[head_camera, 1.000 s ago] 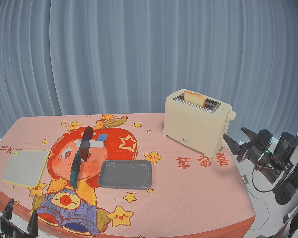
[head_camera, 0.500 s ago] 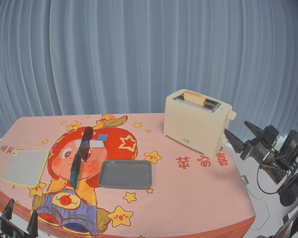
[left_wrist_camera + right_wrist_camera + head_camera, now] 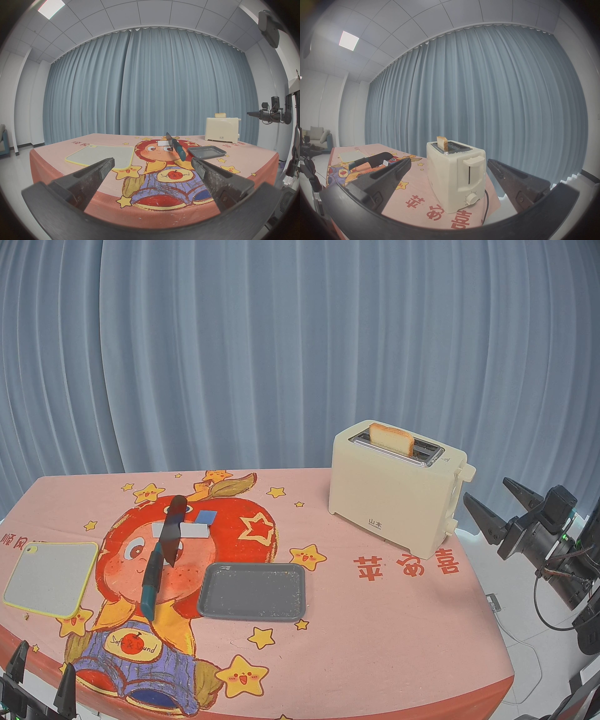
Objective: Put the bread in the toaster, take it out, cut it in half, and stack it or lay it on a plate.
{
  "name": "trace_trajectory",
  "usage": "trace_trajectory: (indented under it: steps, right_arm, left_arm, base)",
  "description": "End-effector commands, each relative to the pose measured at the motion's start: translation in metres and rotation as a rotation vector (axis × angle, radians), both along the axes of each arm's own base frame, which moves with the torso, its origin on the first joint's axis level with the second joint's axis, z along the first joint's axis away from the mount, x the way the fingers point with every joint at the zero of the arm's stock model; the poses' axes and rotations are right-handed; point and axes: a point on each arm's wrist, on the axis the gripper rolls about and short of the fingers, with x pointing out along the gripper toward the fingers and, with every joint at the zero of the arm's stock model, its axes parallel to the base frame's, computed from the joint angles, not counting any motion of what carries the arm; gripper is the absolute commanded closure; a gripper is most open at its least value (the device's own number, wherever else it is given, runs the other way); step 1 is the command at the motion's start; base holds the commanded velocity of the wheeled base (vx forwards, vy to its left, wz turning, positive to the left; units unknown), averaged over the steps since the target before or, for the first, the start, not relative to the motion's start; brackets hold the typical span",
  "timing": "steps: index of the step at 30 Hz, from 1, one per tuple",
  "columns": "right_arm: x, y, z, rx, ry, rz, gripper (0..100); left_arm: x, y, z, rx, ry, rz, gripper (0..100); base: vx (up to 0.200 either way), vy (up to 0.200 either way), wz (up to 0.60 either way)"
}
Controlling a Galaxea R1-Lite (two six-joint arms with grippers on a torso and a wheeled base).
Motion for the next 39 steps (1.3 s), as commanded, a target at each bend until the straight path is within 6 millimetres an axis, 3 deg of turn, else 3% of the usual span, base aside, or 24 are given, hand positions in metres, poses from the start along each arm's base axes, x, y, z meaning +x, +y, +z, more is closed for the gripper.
trace_trajectory:
  steps: [1, 22, 31, 39]
  right_arm:
    - [-0.003, -0.001, 0.004, 0.006, -0.018, 0.004, 0]
    - [-0.014, -0.006, 0.011, 0.011, -0.049, 0.002, 0]
    - [-0.031, -0.017, -0.013, -0.013, 0.050, -0.024, 0]
    - [-0.045, -0.031, -0.017, 0.000, 0.067, -0.088, 0]
  left_arm:
    - [0.001, 0.000, -0.005, 0.000, 0.019, 0.001, 0]
    - [0.001, 0.000, -0.005, 0.000, 0.019, 0.001, 0]
    - [0.001, 0.000, -0.005, 0.000, 0.019, 0.001, 0]
    - [0.001, 0.000, -0.005, 0.000, 0.019, 0.001, 0]
  base:
    - [0.000, 0.000, 0.00]
    - [0.000, 0.000, 0.00]
    - [0.000, 0.000, 0.00]
    - [0.000, 0.000, 0.00]
